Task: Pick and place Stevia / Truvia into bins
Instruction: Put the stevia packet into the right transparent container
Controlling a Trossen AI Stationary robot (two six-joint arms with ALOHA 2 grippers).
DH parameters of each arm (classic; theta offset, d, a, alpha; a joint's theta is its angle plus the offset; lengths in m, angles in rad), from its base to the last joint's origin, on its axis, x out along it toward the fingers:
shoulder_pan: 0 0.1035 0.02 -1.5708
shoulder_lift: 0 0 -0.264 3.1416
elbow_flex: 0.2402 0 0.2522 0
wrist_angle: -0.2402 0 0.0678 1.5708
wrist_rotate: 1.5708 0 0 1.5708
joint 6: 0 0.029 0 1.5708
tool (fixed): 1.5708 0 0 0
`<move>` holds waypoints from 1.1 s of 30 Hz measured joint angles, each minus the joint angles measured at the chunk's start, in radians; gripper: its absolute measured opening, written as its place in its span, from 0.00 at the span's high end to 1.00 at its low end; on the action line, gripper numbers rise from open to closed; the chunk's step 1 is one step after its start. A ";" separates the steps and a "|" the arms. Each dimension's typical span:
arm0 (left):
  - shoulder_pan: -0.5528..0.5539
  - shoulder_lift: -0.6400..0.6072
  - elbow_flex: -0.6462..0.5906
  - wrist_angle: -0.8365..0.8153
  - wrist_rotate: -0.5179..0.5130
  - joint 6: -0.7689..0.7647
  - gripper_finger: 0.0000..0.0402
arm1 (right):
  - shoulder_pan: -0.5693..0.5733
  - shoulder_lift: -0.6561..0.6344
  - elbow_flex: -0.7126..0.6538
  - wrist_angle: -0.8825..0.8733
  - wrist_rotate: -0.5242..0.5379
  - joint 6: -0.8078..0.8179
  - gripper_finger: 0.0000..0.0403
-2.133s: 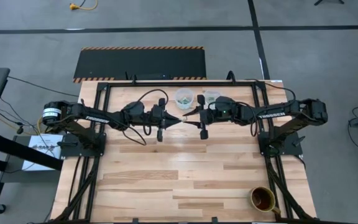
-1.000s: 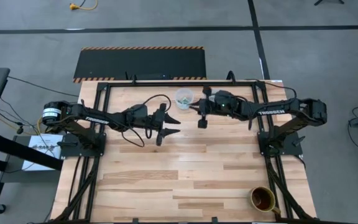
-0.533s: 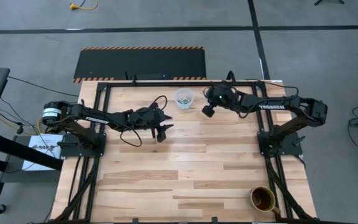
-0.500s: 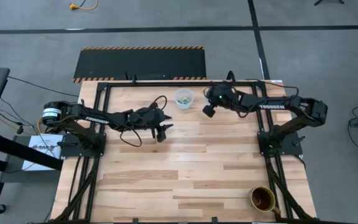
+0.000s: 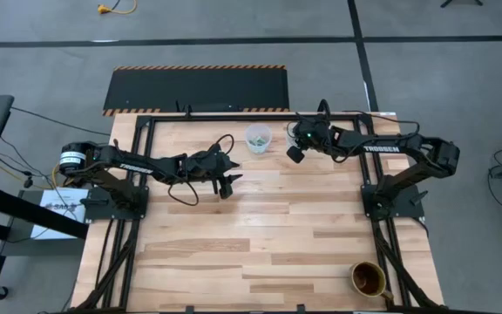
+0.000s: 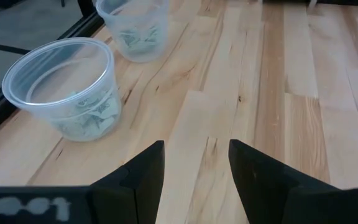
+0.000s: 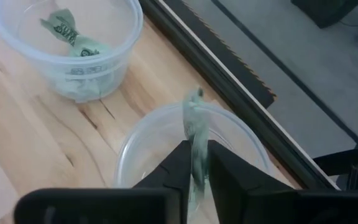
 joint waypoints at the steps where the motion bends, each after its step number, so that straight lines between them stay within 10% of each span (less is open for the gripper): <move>1: 0.000 0.000 0.000 0.002 0.000 0.000 0.58 | 0.000 0.000 0.000 0.000 0.000 0.000 0.87; 13: -0.022 -0.034 0.000 -0.051 -0.047 0.000 0.58 | 0.000 0.000 0.000 0.010 -0.007 0.000 0.72; 23: -0.145 -0.263 0.000 -0.601 -0.598 -0.213 0.58 | 0.070 0.000 0.000 0.067 -0.025 -0.046 0.71; 33: -0.091 -0.179 -0.047 -0.935 -0.542 -0.572 0.58 | 0.162 0.000 0.000 0.196 -0.143 -0.135 0.71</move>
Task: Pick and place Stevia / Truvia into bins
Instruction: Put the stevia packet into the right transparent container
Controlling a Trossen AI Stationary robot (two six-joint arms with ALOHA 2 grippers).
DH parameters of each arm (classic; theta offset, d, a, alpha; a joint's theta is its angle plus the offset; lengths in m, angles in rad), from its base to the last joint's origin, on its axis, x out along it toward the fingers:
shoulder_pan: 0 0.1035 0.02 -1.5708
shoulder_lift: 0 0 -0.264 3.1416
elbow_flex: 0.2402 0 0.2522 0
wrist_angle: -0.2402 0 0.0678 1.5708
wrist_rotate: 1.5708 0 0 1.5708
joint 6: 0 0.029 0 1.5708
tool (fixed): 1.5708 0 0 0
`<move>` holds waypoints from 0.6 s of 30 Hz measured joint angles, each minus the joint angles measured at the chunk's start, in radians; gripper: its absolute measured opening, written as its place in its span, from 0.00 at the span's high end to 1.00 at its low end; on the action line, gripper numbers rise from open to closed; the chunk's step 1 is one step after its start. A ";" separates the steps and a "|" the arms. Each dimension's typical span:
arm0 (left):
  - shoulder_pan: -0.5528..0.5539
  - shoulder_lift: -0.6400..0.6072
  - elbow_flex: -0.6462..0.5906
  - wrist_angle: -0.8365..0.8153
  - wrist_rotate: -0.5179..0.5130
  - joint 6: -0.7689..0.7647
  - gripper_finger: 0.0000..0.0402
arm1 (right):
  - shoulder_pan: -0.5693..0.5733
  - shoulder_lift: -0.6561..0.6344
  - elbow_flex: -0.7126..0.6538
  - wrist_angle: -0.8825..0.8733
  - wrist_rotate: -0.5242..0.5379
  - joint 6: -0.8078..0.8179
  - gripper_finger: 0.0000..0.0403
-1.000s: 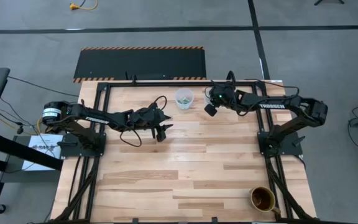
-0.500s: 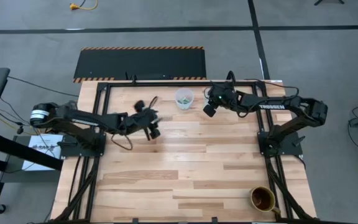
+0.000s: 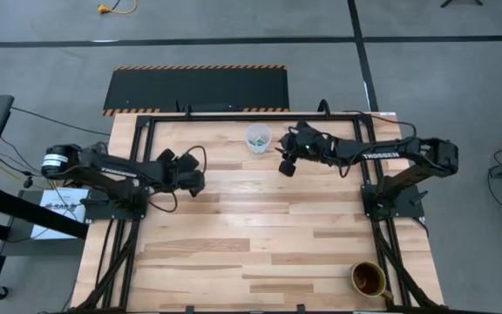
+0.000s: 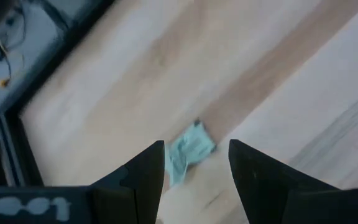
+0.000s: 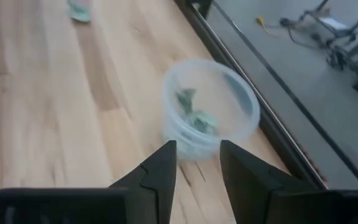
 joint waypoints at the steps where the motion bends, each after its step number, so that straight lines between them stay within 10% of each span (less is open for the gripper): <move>1: 0.008 0.012 -0.005 -0.001 0.018 0.001 0.58 | 0.009 0.000 0.000 0.007 0.000 -0.008 0.71; 18: 0.177 0.263 -0.001 0.104 0.097 0.148 0.64 | 0.099 0.000 0.000 0.023 0.000 -0.074 0.71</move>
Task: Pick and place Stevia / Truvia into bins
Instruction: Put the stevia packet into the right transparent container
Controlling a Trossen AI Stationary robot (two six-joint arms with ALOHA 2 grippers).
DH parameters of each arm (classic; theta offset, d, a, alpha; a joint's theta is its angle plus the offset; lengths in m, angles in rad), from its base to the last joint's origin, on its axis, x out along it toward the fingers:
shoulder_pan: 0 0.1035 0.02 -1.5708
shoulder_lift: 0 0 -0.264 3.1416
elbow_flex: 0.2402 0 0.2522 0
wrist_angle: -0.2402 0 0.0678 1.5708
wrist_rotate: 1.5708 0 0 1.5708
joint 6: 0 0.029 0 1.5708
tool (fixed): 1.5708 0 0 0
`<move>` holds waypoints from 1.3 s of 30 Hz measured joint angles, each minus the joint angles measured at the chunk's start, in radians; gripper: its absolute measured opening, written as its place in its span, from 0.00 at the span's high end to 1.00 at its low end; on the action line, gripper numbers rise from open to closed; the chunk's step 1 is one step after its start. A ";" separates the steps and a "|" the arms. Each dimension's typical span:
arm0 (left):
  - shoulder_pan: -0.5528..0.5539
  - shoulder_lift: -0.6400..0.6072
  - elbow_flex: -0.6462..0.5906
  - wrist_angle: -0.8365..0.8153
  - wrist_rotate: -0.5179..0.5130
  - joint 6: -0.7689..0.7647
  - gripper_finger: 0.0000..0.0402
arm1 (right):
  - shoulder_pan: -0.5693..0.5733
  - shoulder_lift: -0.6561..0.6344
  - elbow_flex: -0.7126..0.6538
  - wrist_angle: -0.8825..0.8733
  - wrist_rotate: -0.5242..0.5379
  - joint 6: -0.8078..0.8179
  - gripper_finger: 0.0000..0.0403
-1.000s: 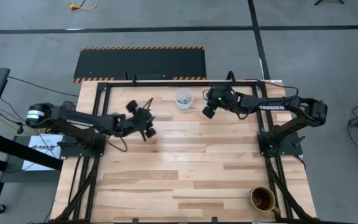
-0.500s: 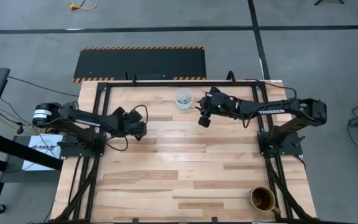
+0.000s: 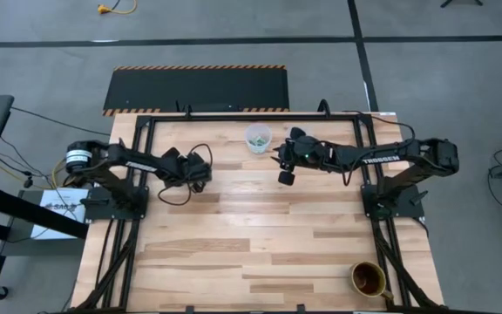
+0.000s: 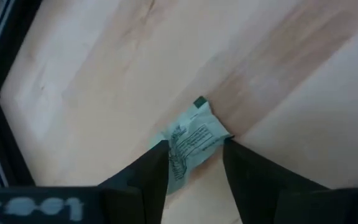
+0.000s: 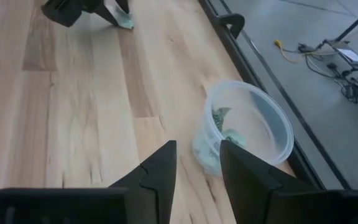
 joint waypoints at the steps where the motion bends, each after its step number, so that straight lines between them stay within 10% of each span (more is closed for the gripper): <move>1: 0.006 0.007 0.000 0.007 0.002 0.007 0.65 | 0.002 0.000 0.000 0.000 0.000 0.000 0.71; 12: -0.011 0.010 -0.006 0.065 0.023 0.050 0.97 | 0.001 0.000 0.000 0.006 0.000 -0.008 0.71; 28: -0.125 -0.117 0.040 0.435 0.018 0.303 1.00 | 0.001 0.000 0.000 0.110 -0.109 -0.026 0.71; 39: -0.131 -0.250 0.042 0.909 0.458 0.563 1.00 | 0.007 0.000 0.000 0.209 -0.278 -0.038 0.71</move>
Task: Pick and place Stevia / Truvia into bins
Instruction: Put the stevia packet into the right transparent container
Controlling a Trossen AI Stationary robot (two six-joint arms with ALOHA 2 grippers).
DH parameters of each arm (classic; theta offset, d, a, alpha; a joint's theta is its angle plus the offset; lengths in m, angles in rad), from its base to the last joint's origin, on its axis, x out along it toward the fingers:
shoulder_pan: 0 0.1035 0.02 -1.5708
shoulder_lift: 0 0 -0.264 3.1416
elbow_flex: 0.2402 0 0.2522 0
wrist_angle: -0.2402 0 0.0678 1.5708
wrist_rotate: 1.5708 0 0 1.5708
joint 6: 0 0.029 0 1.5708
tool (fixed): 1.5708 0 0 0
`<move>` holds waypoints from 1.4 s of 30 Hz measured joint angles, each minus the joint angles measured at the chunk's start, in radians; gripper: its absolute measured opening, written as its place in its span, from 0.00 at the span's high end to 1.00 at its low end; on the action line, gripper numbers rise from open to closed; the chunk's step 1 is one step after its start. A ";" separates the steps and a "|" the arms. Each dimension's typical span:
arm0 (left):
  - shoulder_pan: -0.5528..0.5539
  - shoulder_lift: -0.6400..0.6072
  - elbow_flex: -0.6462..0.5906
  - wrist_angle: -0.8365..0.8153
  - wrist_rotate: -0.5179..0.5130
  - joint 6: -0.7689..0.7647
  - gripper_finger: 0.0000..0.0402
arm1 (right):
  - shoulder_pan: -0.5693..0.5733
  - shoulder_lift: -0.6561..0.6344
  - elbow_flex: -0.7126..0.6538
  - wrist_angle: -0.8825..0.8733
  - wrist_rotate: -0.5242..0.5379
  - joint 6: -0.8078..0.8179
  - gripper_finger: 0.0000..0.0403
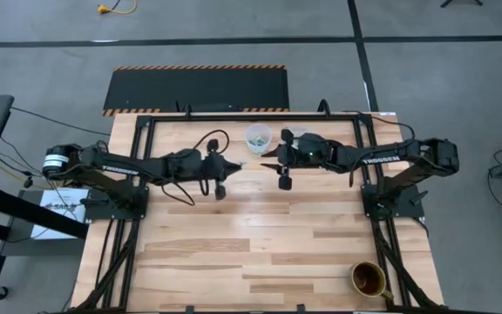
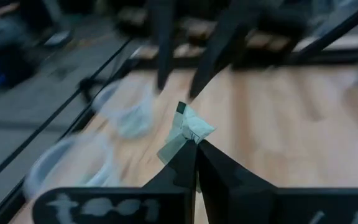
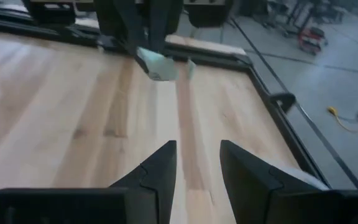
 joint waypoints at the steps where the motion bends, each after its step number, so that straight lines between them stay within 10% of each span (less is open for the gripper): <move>1: 0.000 0.000 0.000 0.026 0.034 0.005 1.00 | 0.003 0.000 0.000 0.009 -0.009 -0.008 0.71; 23: 0.000 0.000 0.000 0.084 0.131 0.013 1.00 | 0.094 0.000 0.004 0.202 -0.122 -0.171 0.55; 42: 0.000 -0.001 0.000 0.222 0.264 0.012 1.00 | 0.089 0.000 0.015 0.212 -0.139 -0.180 0.61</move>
